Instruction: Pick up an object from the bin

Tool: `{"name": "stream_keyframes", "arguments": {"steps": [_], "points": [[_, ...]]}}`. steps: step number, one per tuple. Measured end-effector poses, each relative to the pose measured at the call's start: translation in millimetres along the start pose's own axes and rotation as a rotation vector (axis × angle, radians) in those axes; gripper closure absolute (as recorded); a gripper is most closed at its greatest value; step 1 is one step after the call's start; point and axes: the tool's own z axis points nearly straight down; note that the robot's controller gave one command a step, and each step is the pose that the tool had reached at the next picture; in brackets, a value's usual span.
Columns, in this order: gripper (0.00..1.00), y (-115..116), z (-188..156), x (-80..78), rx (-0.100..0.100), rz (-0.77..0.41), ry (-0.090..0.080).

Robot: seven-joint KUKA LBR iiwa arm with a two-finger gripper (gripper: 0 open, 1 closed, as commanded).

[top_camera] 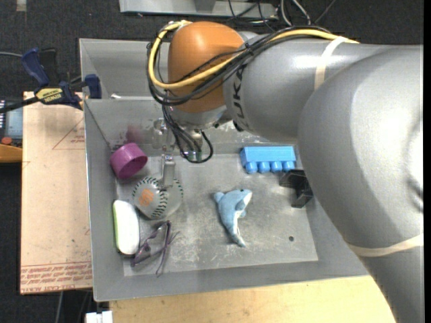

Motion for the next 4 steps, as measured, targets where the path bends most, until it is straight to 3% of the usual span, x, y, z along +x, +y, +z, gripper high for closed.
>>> {"name": "stream_keyframes", "arguments": {"steps": [1,2,3,4], "points": [[0.00,0.0,0.0,0.0,0.000,0.000,0.000],[0.00,0.7,54.0,13.9,-0.005,-0.009,-0.007],[0.00,17.7,44.9,11.2,0.002,0.024,-0.016],[0.00,-53.1,59.4,2.3,-0.012,0.033,-0.028]]}}
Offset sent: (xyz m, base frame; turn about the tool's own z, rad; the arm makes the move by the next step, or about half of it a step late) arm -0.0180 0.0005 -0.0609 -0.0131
